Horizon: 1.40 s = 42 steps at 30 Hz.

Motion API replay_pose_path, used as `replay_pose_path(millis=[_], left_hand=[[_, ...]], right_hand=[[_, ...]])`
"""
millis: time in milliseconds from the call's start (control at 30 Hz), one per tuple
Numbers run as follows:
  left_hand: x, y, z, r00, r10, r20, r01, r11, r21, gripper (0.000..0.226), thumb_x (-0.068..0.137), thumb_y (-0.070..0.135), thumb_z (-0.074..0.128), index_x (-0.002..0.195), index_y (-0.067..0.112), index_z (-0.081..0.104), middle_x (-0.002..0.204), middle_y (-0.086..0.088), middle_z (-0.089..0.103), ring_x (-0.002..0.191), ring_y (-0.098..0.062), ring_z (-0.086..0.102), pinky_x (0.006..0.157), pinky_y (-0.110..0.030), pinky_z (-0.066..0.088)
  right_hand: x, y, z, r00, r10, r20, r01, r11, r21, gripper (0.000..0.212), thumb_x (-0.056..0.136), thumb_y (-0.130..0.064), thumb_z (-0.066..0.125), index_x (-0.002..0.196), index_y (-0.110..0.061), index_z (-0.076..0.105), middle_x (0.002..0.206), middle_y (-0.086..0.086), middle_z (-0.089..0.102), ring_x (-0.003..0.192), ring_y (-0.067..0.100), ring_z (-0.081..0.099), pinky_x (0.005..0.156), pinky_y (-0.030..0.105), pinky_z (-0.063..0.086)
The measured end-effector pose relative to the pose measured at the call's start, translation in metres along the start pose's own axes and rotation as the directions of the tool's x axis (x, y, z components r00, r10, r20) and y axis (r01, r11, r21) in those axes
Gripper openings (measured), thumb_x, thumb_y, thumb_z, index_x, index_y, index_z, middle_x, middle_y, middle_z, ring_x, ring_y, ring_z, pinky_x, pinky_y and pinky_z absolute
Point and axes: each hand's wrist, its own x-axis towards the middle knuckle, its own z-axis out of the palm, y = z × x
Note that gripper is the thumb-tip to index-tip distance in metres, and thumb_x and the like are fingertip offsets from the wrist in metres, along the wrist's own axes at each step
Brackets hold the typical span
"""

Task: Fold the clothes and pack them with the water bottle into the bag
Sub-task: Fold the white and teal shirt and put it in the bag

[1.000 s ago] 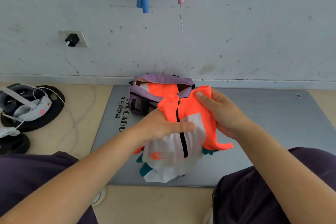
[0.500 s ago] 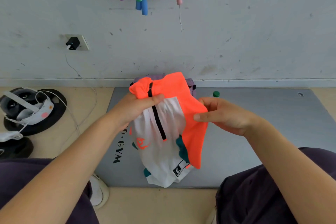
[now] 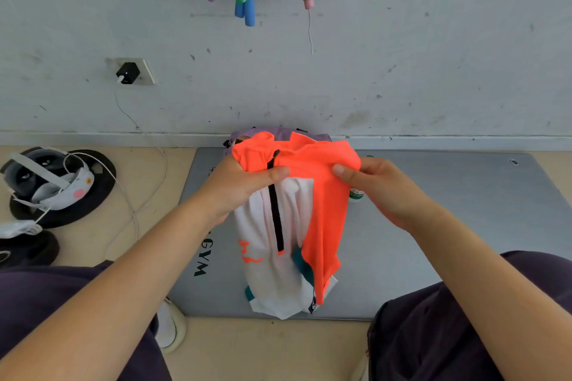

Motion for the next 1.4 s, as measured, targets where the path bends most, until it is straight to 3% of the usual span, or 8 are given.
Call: replay_pose_path(millis=[133,267,533,833,967,1067,1200,1400], left_hand=[[0.002,-0.007,-0.009,0.986,-0.143,0.088,0.124,0.974,0.192,0.060,0.058,0.053,0.084,0.110,0.027,0.071,0.110,0.007,0.074,0.107,-0.008,0.066,0.102,-0.033,0.047],[0.007,-0.012,-0.027,0.995,-0.095,0.021,0.081,0.927,0.366,0.063,0.061,0.059,0.080,0.066,0.003,0.052,0.059,0.002,0.043,0.054,-0.006,0.039,0.049,-0.018,0.029],[0.009,-0.018,-0.035,0.968,0.034,-0.248,-0.016,0.997,0.073,0.015,0.093,0.039,0.063,0.090,0.038,0.078,0.104,0.001,0.075,0.093,-0.007,0.065,0.091,-0.033,0.048],[0.009,-0.024,-0.038,0.930,0.097,-0.354,0.002,0.963,0.269,0.026,0.100,0.034,0.051,0.082,0.024,0.067,0.077,0.003,0.054,0.070,-0.008,0.044,0.067,-0.030,0.035],[0.009,-0.017,-0.038,0.990,-0.017,-0.143,0.073,0.915,0.397,0.041,0.097,0.050,0.049,0.081,0.015,0.062,0.075,0.001,0.044,0.070,-0.012,0.039,0.067,-0.032,0.029],[0.001,-0.006,-0.045,0.967,-0.236,0.093,0.164,0.861,0.481,0.054,0.067,0.080,0.056,0.062,0.026,0.061,0.067,0.012,0.044,0.062,-0.005,0.040,0.060,-0.027,0.029],[-0.006,-0.008,-0.052,0.884,-0.422,0.202,0.187,0.715,0.674,0.066,0.052,0.076,0.076,0.058,0.021,0.040,0.059,0.004,0.031,0.056,-0.013,0.029,0.055,-0.031,0.018],[-0.005,-0.011,-0.057,0.946,-0.308,0.106,0.282,0.937,0.205,0.027,0.094,0.037,0.061,0.105,0.014,0.070,0.098,0.001,0.074,0.087,-0.015,0.067,0.078,-0.032,0.049]], right_hand=[[0.005,0.001,-0.013,0.973,-0.133,-0.187,0.092,0.973,-0.210,0.026,0.094,-0.031,0.062,0.090,-0.008,0.073,0.083,-0.001,0.068,0.076,0.012,0.057,0.072,0.033,0.048],[0.008,-0.002,-0.025,0.941,-0.179,-0.286,0.078,0.941,-0.330,0.024,0.100,-0.031,0.052,0.086,-0.021,0.069,0.077,-0.013,0.064,0.067,0.001,0.053,0.066,0.022,0.044],[0.002,-0.010,-0.023,0.992,0.044,-0.114,-0.096,0.862,-0.497,0.044,0.085,-0.054,0.065,0.082,-0.010,0.068,0.071,-0.003,0.056,0.065,0.012,0.048,0.066,0.032,0.038],[0.004,-0.004,-0.040,0.996,0.062,-0.069,-0.085,0.908,-0.410,0.028,0.097,-0.026,0.057,0.095,-0.001,0.068,0.088,0.008,0.068,0.083,0.019,0.056,0.085,0.046,0.049],[0.000,-0.010,-0.035,0.987,0.091,-0.134,-0.122,0.962,-0.245,0.034,0.097,-0.045,0.052,0.091,-0.022,0.076,0.095,0.000,0.076,0.091,0.016,0.070,0.092,0.043,0.054],[-0.008,-0.021,-0.042,0.980,0.194,0.046,-0.148,0.861,-0.487,0.071,0.065,-0.078,0.066,0.093,-0.014,0.074,0.091,0.004,0.076,0.088,0.022,0.072,0.084,0.039,0.054],[-0.017,-0.020,-0.047,0.861,0.456,0.226,-0.137,0.635,-0.760,0.071,0.061,-0.067,0.078,0.092,-0.004,0.069,0.085,0.013,0.072,0.071,0.018,0.063,0.075,0.036,0.049],[-0.012,-0.013,-0.052,0.964,0.212,0.158,-0.138,0.913,-0.383,0.039,0.084,-0.044,0.062,0.108,-0.015,0.070,0.101,0.008,0.075,0.094,0.026,0.071,0.085,0.042,0.056]])
